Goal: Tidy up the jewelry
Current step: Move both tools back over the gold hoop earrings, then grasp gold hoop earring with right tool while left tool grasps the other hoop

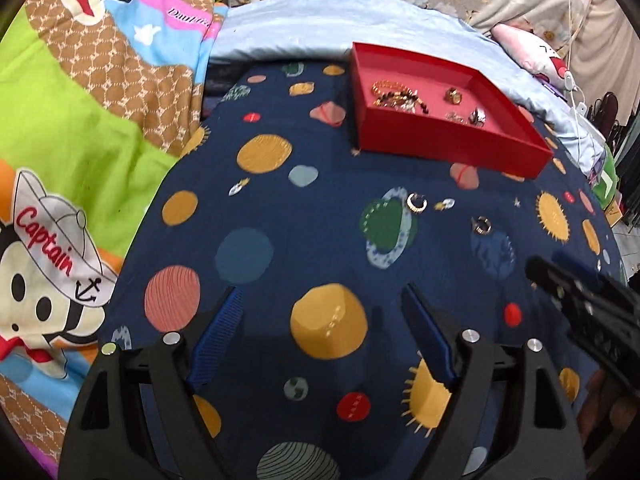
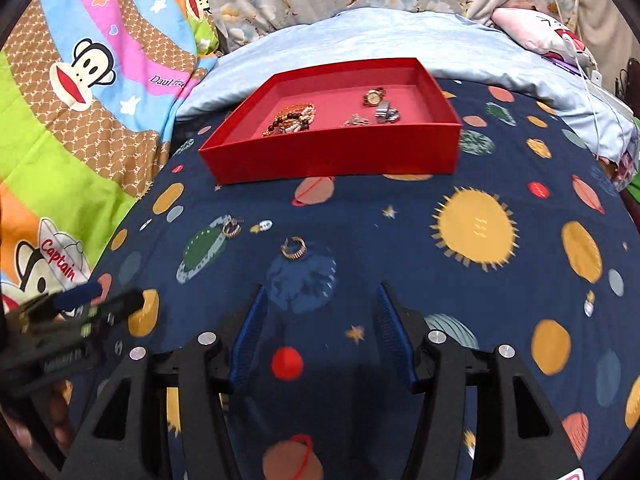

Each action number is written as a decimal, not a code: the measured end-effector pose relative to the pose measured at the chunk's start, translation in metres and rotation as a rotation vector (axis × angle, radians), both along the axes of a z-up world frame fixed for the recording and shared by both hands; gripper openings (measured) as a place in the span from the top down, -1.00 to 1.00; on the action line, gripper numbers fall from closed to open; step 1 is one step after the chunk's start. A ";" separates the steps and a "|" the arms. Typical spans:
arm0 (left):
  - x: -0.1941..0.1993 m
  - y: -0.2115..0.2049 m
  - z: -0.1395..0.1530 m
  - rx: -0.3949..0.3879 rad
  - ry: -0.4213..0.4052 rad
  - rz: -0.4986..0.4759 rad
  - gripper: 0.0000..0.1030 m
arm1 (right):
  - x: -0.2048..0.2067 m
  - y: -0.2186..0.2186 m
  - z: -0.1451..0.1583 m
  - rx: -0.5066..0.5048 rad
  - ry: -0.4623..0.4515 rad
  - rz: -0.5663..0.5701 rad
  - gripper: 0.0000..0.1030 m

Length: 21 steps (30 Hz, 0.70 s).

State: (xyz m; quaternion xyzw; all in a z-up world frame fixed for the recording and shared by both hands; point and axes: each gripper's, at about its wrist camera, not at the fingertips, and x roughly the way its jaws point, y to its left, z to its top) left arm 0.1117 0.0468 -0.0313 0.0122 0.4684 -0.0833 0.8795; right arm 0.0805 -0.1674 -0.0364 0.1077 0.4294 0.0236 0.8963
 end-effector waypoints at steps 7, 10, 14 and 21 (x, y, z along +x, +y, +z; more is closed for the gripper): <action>0.002 0.000 -0.005 -0.011 0.015 -0.010 -0.53 | 0.030 0.016 -0.011 -0.020 0.020 0.029 -0.04; 0.005 -0.001 -0.004 -0.021 0.013 -0.016 -0.53 | 0.040 0.019 -0.014 -0.031 0.028 0.037 0.06; 0.010 -0.001 -0.002 -0.035 0.010 -0.020 -0.53 | 0.048 0.021 -0.018 -0.047 0.042 0.046 0.24; 0.012 0.001 -0.003 -0.030 0.004 -0.015 -0.53 | 0.048 0.027 -0.019 -0.115 0.032 0.049 0.60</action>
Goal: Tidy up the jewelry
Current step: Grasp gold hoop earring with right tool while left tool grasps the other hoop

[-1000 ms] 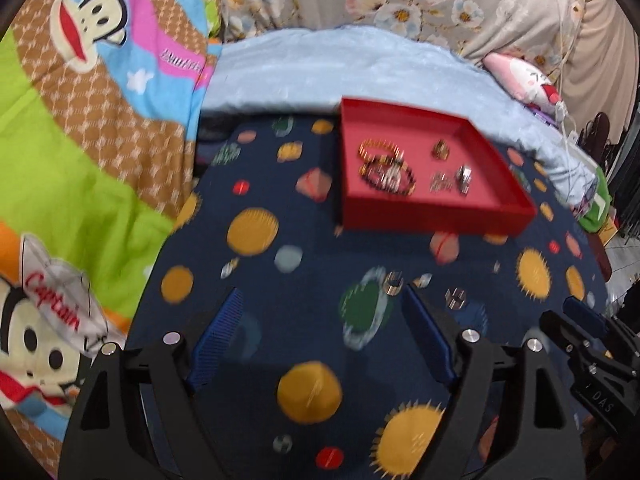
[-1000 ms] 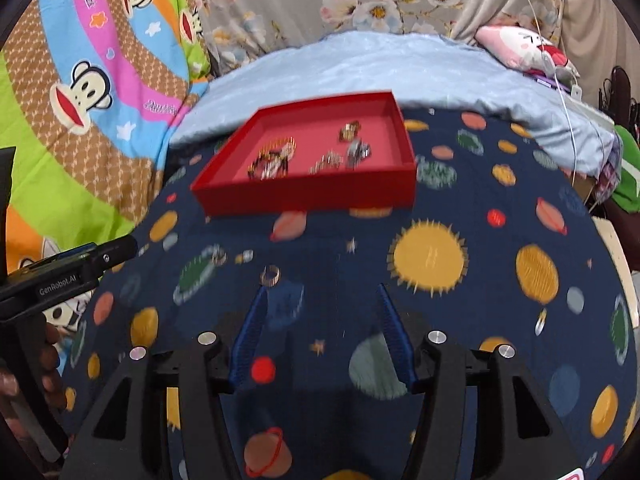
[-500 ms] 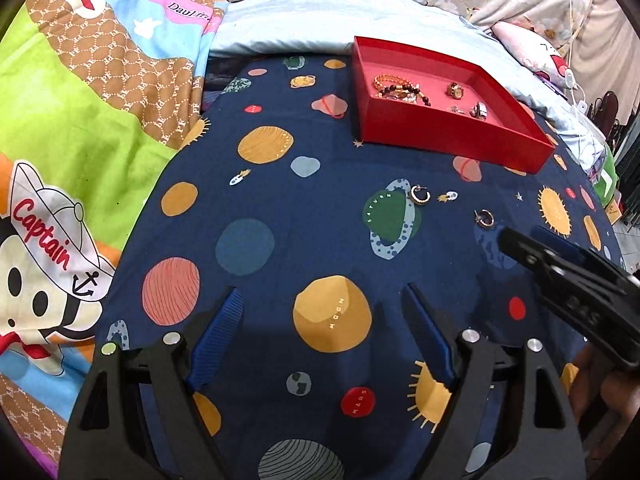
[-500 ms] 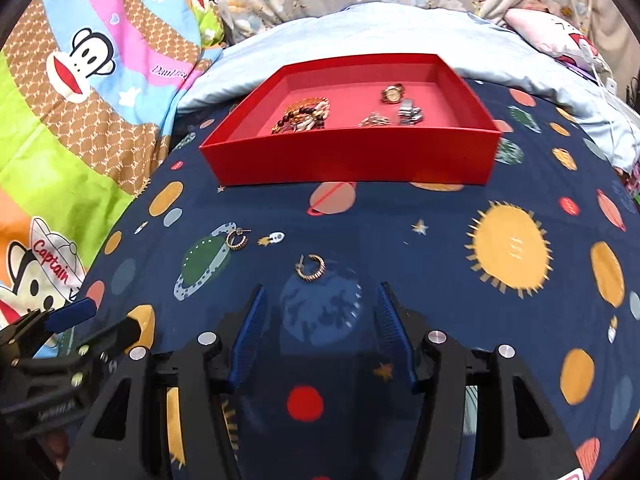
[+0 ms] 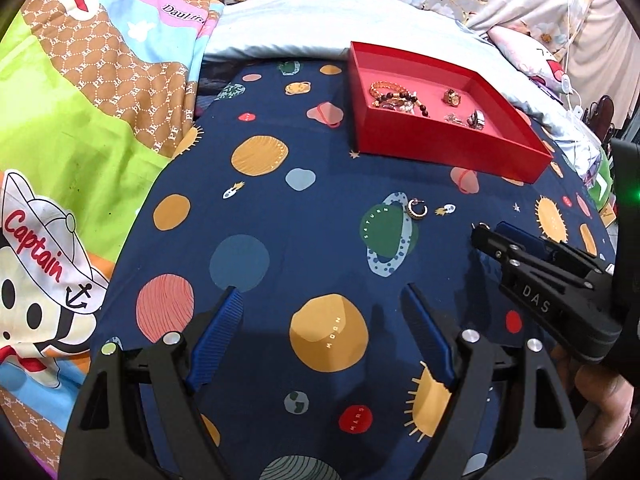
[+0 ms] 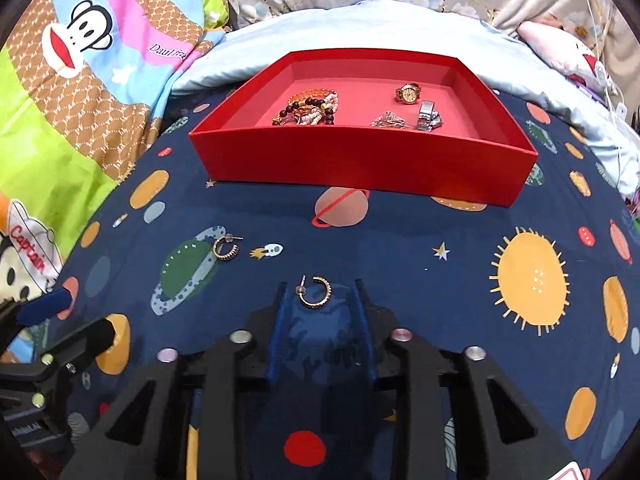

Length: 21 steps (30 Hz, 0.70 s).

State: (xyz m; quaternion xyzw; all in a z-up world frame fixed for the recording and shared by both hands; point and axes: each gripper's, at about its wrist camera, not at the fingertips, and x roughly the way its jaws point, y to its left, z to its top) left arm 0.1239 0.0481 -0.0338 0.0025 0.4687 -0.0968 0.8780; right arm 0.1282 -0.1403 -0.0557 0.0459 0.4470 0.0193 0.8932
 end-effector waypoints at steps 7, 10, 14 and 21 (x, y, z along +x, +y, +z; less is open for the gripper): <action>0.006 -0.005 -0.001 0.001 0.000 -0.003 -0.53 | -0.004 -0.005 -0.001 -0.003 -0.007 -0.012 0.72; 0.011 -0.014 -0.002 0.008 -0.001 -0.020 -0.53 | -0.008 -0.008 0.000 0.006 -0.007 -0.022 0.72; 0.020 -0.030 -0.002 0.029 -0.016 -0.050 -0.52 | -0.021 -0.021 0.006 0.034 -0.014 -0.056 0.72; 0.043 -0.066 -0.007 0.032 -0.038 -0.105 -0.29 | -0.039 -0.042 0.016 0.075 -0.020 -0.110 0.72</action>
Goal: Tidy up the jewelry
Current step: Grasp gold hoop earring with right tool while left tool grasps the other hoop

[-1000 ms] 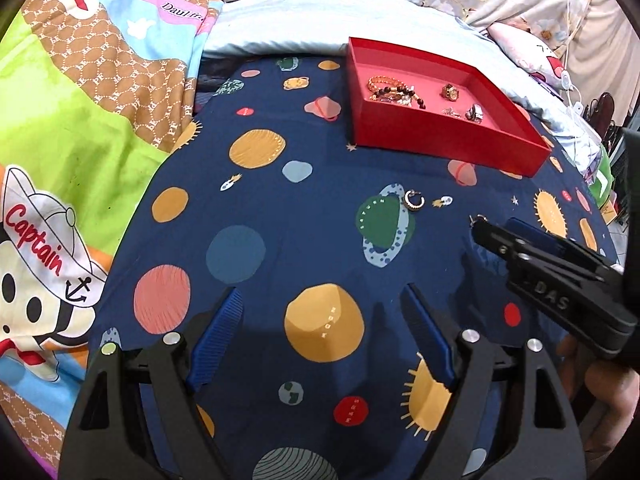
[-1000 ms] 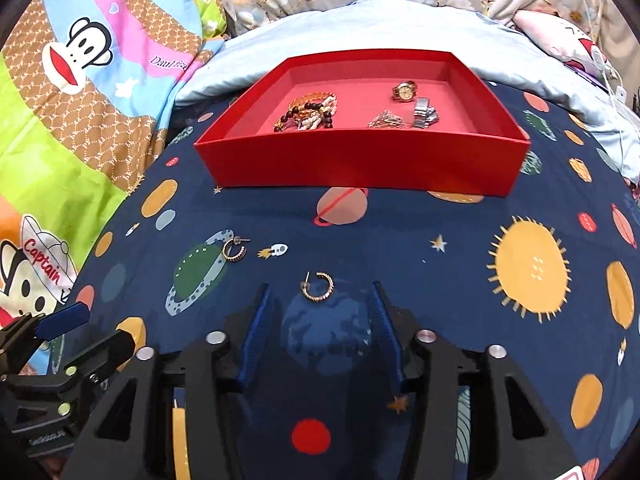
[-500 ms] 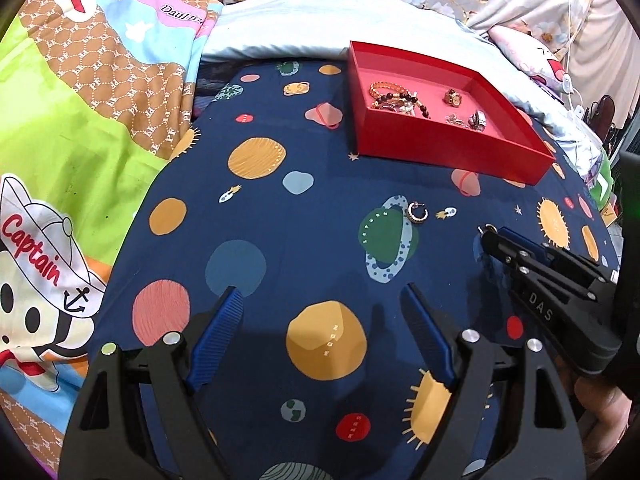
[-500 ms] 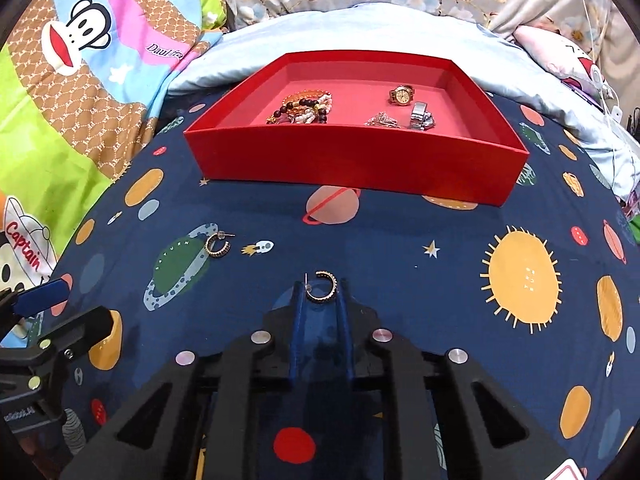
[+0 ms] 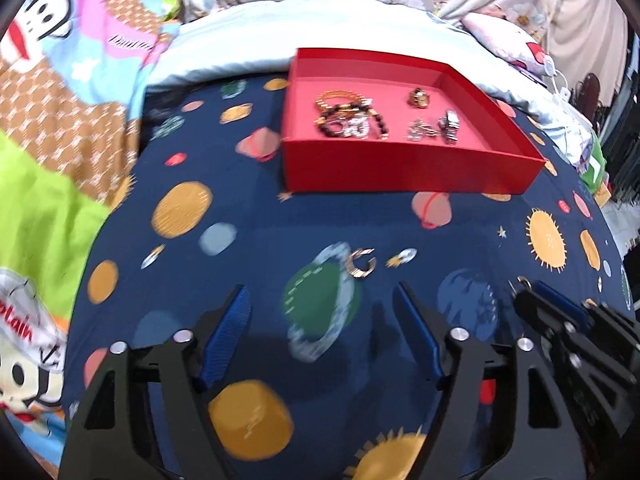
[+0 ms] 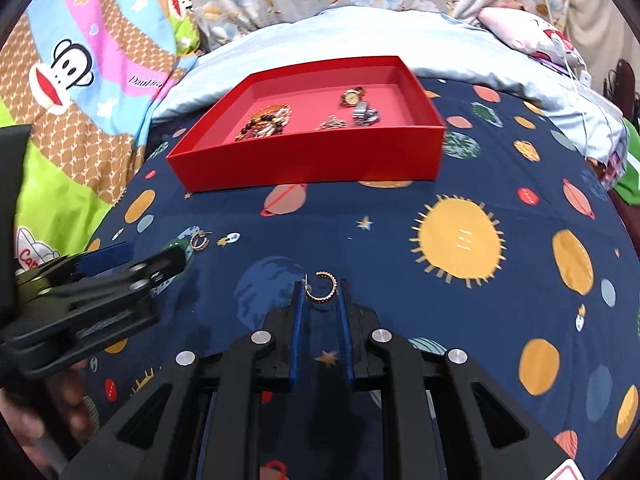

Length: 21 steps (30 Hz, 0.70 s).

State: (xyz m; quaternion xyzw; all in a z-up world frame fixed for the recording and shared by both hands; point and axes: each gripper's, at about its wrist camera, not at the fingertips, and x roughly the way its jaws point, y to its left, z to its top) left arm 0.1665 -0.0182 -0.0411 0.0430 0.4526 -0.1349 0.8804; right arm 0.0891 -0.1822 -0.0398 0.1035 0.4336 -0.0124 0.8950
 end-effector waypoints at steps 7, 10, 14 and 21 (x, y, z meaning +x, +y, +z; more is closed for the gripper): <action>0.016 -0.024 -0.014 0.020 0.004 -0.026 -0.03 | -0.005 -0.011 0.001 0.022 -0.006 -0.021 0.72; 0.015 -0.027 -0.016 0.035 -0.013 -0.023 0.07 | -0.005 -0.012 0.001 0.027 -0.008 -0.022 0.72; 0.014 -0.027 -0.016 0.033 -0.016 -0.022 0.17 | -0.005 -0.014 0.001 0.037 -0.012 -0.028 0.72; 0.011 -0.026 -0.014 0.013 -0.013 -0.025 0.54 | -0.006 -0.013 0.000 0.041 -0.008 -0.026 0.72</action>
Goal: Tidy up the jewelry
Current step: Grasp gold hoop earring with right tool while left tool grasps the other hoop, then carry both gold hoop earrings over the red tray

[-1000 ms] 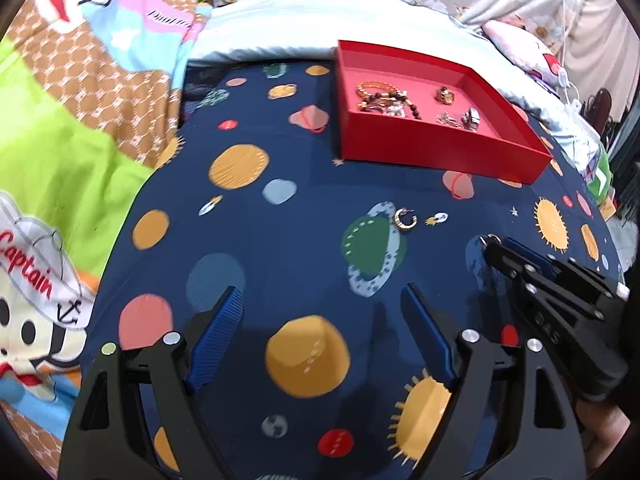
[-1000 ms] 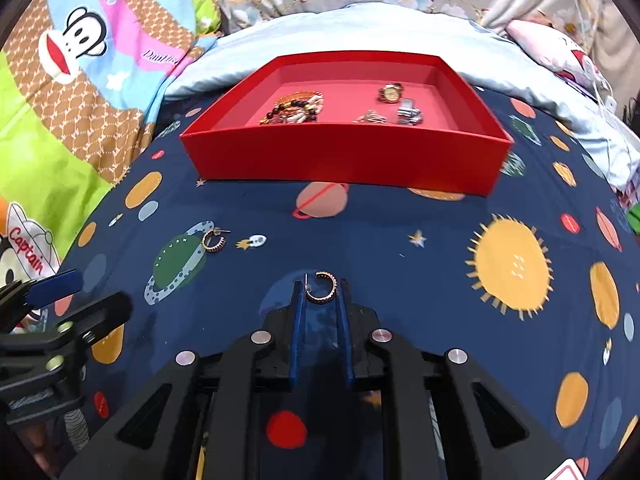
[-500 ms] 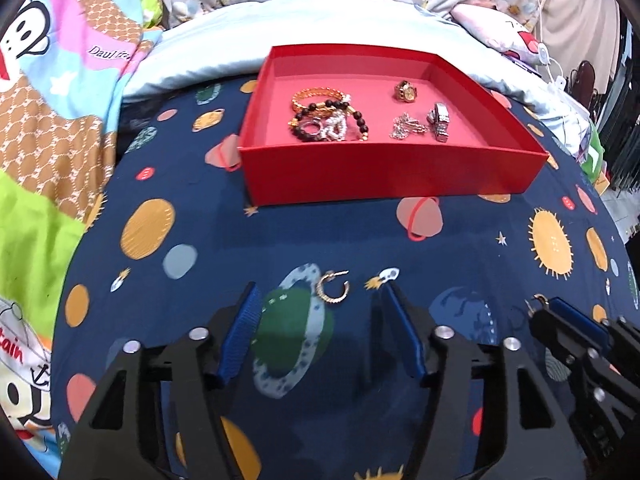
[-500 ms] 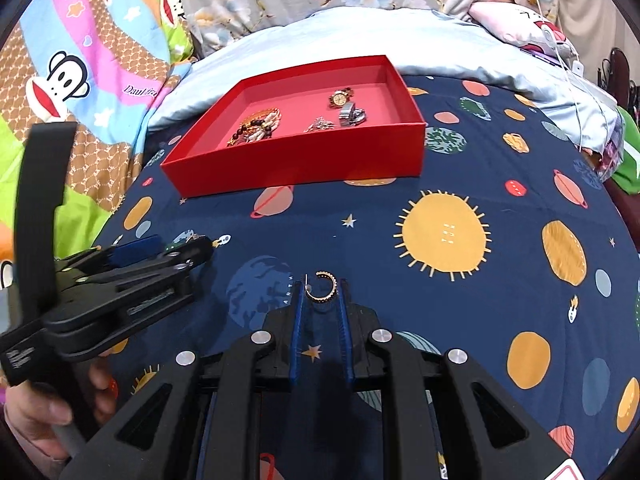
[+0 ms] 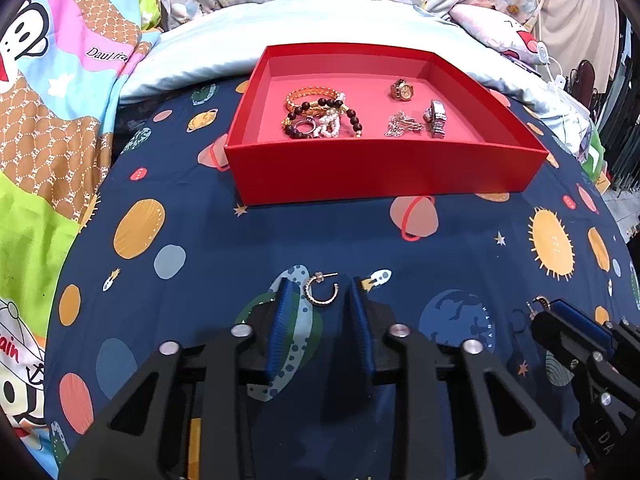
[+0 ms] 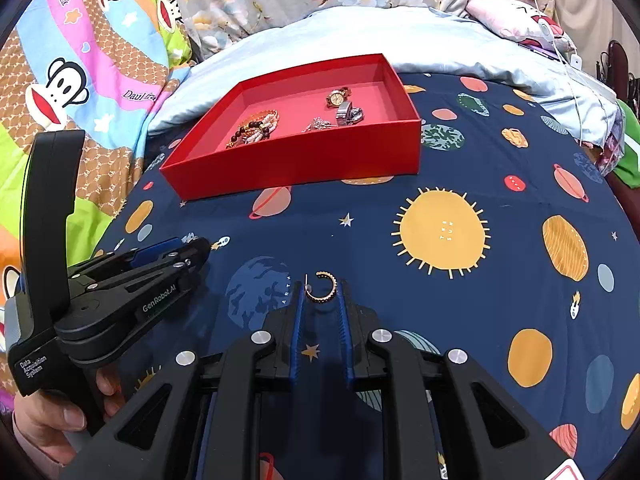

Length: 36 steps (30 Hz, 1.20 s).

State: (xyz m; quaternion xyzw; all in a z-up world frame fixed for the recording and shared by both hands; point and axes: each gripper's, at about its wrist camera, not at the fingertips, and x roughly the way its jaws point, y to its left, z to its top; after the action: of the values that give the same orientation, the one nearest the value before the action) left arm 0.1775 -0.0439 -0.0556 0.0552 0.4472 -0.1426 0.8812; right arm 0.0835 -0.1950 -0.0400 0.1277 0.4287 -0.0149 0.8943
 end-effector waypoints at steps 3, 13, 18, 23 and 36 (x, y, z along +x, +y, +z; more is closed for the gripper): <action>-0.002 0.001 0.001 -0.012 0.007 -0.002 0.69 | -0.001 0.001 0.000 -0.001 -0.002 0.001 0.72; -0.017 0.004 0.006 -0.032 0.019 -0.020 0.69 | -0.005 0.005 0.005 0.005 -0.011 0.009 0.72; -0.033 0.016 0.019 -0.060 0.010 -0.025 0.69 | -0.013 0.008 0.012 0.009 -0.022 0.023 0.72; -0.050 0.034 0.032 -0.104 0.014 -0.009 0.69 | -0.021 0.016 0.018 0.015 -0.031 0.049 0.72; -0.086 0.053 0.053 -0.140 0.023 -0.012 0.69 | -0.048 0.031 0.034 0.013 -0.054 0.090 0.72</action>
State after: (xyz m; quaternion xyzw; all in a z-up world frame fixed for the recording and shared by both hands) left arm 0.0911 0.0087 -0.0028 -0.0056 0.4459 -0.1796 0.8769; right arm 0.0354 -0.1643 -0.0057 0.1145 0.4098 0.0315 0.9044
